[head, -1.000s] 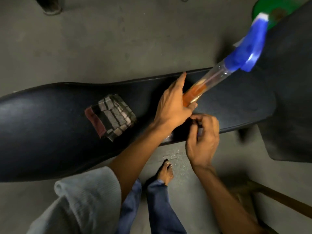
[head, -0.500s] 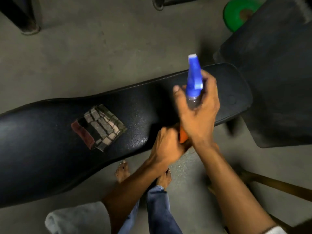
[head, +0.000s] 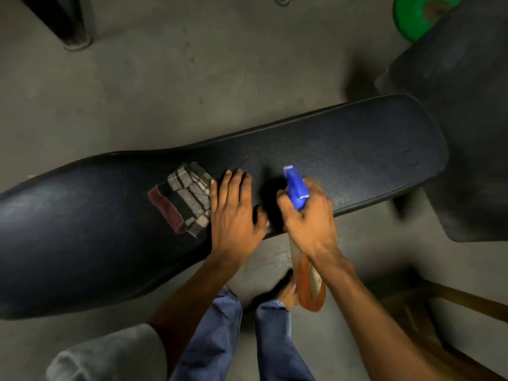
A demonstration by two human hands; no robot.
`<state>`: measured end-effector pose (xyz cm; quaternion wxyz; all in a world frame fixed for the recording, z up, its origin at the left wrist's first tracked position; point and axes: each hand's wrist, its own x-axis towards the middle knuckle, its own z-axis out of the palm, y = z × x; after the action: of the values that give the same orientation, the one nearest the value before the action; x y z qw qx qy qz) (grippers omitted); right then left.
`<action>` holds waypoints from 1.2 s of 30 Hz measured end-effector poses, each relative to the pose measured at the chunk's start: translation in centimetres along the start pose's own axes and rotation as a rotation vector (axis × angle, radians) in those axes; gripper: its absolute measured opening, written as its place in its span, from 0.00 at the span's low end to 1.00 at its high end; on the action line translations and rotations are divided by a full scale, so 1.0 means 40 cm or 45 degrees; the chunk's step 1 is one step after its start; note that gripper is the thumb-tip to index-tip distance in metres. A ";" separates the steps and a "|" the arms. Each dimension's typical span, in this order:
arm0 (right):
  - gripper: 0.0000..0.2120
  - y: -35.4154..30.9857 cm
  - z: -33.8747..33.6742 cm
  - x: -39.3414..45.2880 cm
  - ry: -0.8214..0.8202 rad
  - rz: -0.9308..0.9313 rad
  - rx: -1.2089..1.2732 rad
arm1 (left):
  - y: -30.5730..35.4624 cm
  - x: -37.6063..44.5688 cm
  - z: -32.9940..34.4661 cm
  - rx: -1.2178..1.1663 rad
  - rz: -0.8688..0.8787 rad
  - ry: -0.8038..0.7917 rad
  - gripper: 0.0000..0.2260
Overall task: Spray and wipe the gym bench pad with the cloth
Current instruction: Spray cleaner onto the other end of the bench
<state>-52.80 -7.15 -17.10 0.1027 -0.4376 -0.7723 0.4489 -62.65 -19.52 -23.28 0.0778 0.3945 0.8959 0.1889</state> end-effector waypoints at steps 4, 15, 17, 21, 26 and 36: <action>0.11 0.012 0.050 -0.022 -0.136 0.052 -0.006 | -0.035 -0.020 0.021 0.087 0.047 -0.050 0.32; 0.07 0.029 0.053 0.015 -0.115 -0.027 0.022 | -0.025 -0.018 0.031 -0.087 -0.071 0.096 0.34; 0.08 0.034 0.038 0.036 -0.077 0.016 0.069 | -0.015 -0.017 0.032 -0.106 -0.080 0.138 0.33; 0.11 0.049 0.009 0.072 -0.014 0.091 0.126 | 0.025 -0.014 0.043 -0.126 -0.035 0.214 0.28; 0.12 0.087 -0.044 0.093 0.118 0.155 0.244 | 0.089 0.006 0.069 -0.149 0.114 0.134 0.27; 0.15 0.187 -0.069 -0.010 -0.023 0.117 0.193 | 0.109 0.017 0.106 -0.152 0.144 0.082 0.26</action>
<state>-46.67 -4.21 -21.29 0.1078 -0.4596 -0.7160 0.5143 -58.92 -15.15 -25.42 0.0616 0.4329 0.8614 0.2585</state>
